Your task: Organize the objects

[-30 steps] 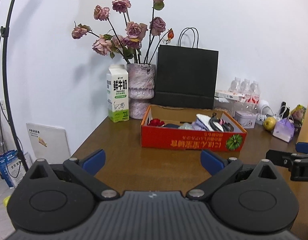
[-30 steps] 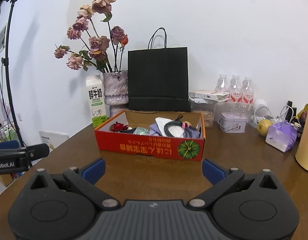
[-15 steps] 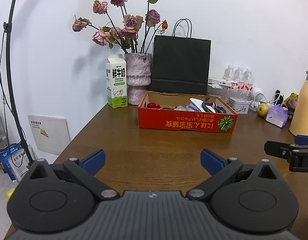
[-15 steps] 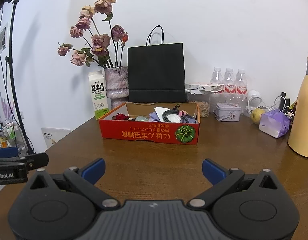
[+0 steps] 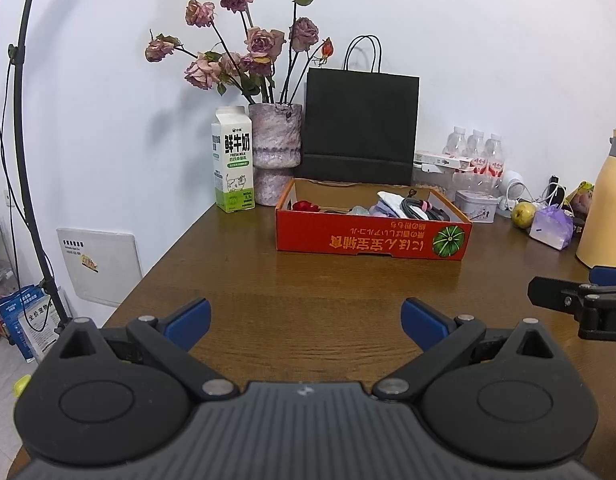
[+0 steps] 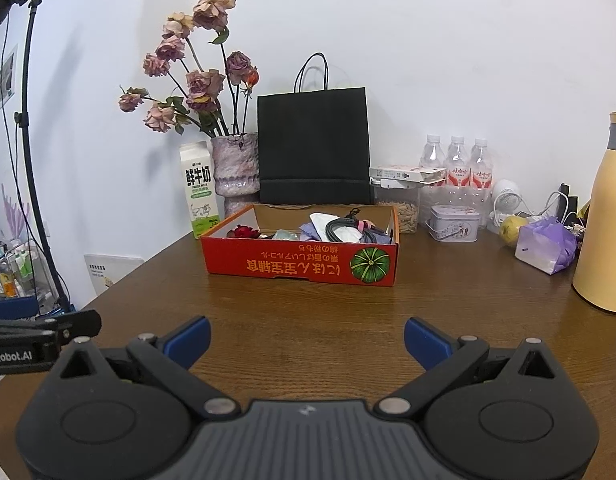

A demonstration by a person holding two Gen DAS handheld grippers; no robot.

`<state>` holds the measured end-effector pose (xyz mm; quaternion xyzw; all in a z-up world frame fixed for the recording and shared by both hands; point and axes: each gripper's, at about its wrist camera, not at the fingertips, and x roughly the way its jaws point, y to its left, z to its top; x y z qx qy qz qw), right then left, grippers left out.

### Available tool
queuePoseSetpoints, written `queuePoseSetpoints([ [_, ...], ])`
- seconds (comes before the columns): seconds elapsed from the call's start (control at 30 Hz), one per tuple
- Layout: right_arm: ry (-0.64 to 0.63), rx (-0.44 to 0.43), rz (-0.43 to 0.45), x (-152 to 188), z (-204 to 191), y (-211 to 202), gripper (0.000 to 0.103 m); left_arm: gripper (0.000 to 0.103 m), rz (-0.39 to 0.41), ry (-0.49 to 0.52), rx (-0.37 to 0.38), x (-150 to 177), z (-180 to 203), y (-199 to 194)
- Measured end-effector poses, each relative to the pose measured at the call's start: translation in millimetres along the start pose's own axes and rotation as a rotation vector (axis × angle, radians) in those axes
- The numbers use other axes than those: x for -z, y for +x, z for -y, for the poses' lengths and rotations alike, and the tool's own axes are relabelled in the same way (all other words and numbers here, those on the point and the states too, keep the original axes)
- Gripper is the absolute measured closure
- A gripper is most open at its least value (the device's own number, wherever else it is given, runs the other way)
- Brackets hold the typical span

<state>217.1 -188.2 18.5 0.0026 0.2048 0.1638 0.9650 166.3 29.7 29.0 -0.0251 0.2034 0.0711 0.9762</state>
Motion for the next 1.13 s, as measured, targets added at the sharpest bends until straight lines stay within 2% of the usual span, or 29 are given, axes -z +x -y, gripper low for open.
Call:
queuePoseSetpoints([
  [1.13, 0.002, 0.001, -0.002, 1.3, -2.1, -2.6, 0.0, 0.0, 0.012, 0.021, 0.009, 0.6, 8.1, -8.4],
])
